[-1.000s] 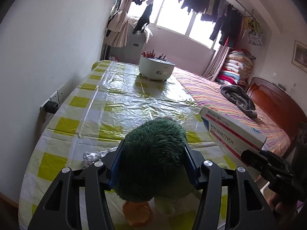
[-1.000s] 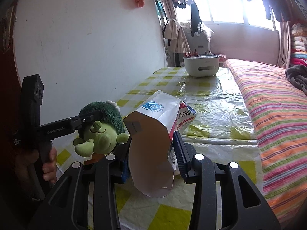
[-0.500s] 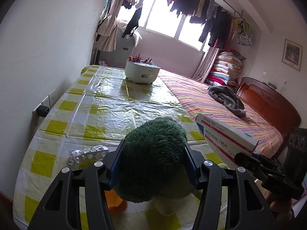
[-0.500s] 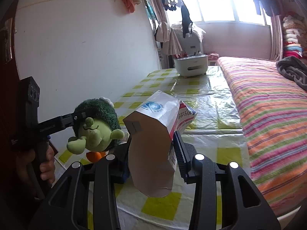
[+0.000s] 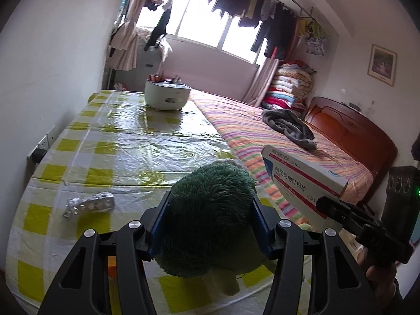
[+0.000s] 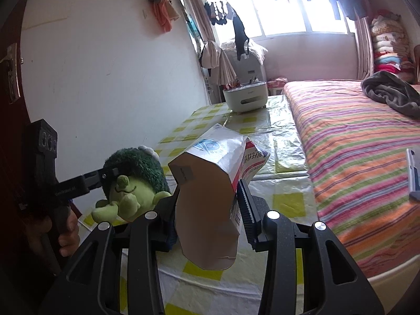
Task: Collect trash
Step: 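Carry the green plush and white carton toward the white bin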
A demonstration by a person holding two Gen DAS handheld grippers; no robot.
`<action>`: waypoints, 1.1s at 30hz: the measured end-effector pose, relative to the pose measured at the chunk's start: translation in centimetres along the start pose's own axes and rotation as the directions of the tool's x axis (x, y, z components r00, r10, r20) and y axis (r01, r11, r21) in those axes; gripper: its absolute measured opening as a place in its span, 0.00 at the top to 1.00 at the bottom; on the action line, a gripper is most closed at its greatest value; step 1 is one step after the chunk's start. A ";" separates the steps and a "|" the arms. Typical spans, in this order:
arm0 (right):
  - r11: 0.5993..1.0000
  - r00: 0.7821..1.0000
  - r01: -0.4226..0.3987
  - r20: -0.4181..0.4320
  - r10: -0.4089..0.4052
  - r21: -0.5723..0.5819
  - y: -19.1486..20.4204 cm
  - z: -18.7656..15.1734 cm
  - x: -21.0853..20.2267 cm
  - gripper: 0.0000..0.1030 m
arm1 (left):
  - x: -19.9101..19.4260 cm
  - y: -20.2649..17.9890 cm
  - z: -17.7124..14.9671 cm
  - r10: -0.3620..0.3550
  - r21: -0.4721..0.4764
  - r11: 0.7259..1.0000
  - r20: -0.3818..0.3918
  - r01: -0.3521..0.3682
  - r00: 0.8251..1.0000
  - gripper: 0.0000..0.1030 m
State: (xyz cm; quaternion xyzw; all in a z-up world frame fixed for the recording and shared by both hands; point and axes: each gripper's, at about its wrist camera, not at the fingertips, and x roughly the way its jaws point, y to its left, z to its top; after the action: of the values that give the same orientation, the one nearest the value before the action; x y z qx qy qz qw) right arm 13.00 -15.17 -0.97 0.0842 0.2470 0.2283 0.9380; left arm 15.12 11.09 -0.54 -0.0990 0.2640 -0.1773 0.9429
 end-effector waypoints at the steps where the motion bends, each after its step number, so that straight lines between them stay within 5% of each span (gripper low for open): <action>1: 1.000 1.000 0.003 0.003 -0.003 0.003 -0.2 -0.1 -0.3 0.63 | 0.1 -0.4 -0.1 -0.005 0.009 1.000 -0.004 0.005 1.000 0.47; 33: 0.985 0.986 0.138 0.079 -0.146 0.101 -6.8 -3.6 -9.9 0.62 | 3.1 -13.9 -3.9 -0.190 0.180 0.961 -0.128 0.211 0.973 0.47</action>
State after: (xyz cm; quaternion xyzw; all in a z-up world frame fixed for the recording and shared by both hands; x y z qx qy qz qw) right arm 6.14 -25.62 -1.71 0.1207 0.2224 0.1449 0.9565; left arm 11.57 -3.23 -1.30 -0.0238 0.2855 -0.3017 0.9093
